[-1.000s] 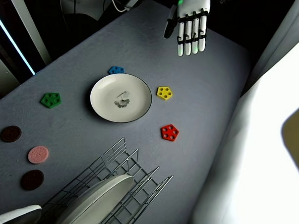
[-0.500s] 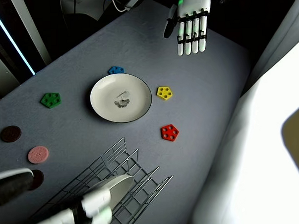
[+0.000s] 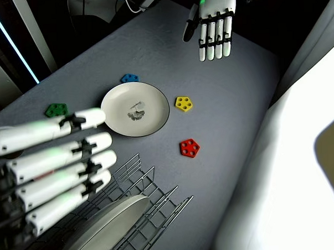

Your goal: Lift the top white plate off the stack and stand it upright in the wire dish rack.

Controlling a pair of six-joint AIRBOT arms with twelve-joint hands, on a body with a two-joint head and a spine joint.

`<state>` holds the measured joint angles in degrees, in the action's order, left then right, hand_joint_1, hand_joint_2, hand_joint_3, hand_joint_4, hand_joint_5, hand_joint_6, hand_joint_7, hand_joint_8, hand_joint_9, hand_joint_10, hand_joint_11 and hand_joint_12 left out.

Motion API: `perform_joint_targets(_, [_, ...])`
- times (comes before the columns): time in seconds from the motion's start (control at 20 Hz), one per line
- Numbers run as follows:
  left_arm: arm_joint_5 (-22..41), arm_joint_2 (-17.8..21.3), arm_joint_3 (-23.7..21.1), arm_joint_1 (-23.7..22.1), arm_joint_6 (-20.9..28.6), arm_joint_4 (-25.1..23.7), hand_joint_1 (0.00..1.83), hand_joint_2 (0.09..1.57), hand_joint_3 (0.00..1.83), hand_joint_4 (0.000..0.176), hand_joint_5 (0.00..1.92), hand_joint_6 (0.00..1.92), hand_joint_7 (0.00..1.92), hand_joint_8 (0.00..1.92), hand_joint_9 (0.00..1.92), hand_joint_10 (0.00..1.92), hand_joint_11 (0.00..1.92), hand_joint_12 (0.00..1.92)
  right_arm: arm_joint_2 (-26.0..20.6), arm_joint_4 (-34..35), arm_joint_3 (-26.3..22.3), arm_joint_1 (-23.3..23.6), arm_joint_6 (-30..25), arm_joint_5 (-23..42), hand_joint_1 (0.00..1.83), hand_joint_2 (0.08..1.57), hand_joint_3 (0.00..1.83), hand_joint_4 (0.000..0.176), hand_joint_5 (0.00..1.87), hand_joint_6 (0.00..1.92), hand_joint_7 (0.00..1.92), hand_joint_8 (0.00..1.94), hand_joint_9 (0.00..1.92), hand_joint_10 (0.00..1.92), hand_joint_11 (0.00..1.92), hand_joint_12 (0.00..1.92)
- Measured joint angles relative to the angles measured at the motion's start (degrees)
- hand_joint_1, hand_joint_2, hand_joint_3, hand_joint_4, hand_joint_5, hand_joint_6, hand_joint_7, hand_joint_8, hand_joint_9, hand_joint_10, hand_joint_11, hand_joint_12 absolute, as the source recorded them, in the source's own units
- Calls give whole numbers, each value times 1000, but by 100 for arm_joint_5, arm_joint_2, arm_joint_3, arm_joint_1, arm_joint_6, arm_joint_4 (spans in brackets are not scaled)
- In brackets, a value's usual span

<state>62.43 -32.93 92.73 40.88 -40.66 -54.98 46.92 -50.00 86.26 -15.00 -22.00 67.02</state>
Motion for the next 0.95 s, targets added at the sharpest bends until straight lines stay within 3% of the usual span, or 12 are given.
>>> perform_joint_targets(0.15, [0,0,0,0,0,4,81,1025,0,0,0,0,18,0,30,0,53,21,-17,-382,-507,273,258,-297,858,976,6,68,357,0,384,1,383,0,424,0])
perform_joint_targets(0.4, [2,0,0,0,0,2,102,1026,0,0,0,0,8,0,32,1,61,25,0,-992,-1084,278,479,-868,842,955,0,0,389,13,421,9,405,6,455,14])
perform_joint_targets(0.5, [-2,0,0,0,0,-4,79,1030,2,0,0,0,0,0,13,0,36,14,0,-1296,-1338,278,498,-962,781,967,1,0,301,0,310,0,331,0,401,3])
perform_joint_targets(0.95, [9,0,0,2,0,-2,24,1056,5,0,0,0,0,0,4,0,17,8,-17,-1956,-2544,214,1261,-1259,558,960,2,0,229,0,309,1,352,11,392,10])
